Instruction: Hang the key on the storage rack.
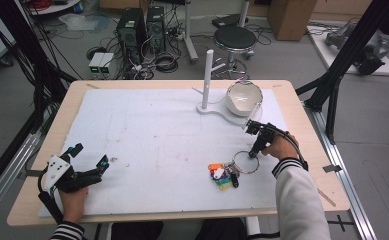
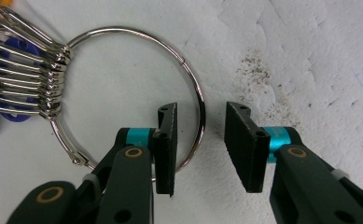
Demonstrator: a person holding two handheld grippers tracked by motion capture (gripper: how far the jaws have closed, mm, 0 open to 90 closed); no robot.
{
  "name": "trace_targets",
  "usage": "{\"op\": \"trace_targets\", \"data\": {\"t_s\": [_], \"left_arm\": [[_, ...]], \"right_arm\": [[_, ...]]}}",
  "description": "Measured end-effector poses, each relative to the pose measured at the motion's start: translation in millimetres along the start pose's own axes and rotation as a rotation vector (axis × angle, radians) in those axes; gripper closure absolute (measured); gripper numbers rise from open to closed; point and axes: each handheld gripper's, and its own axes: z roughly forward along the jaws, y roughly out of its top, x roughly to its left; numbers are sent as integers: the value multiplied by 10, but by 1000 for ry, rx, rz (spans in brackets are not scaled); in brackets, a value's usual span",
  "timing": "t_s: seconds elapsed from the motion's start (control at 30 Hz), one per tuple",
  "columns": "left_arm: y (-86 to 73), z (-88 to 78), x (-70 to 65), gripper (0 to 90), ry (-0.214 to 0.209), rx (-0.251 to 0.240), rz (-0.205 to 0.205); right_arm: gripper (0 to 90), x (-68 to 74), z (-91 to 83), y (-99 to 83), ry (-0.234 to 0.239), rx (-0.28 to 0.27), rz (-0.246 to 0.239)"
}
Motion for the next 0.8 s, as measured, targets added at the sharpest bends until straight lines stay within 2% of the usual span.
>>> {"op": "trace_targets", "data": {"t_s": [0.27,0.33,0.57,0.73,0.8], "left_arm": [[1,-1,1,30,1,1,0],[0,-1,0,30,0,0,-1],[0,-1,1,30,1,1,0],[0,-1,1,29,1,1,-2],[0,-1,0,30,0,0,-1]], "right_arm": [[696,-12,5,0,-9,8,-16],[701,-1,4,4,-8,7,-3],[730,-7,4,4,-5,11,-10],[743,9,2,8,-10,18,1],[755,8,5,9,-13,22,-11]]}}
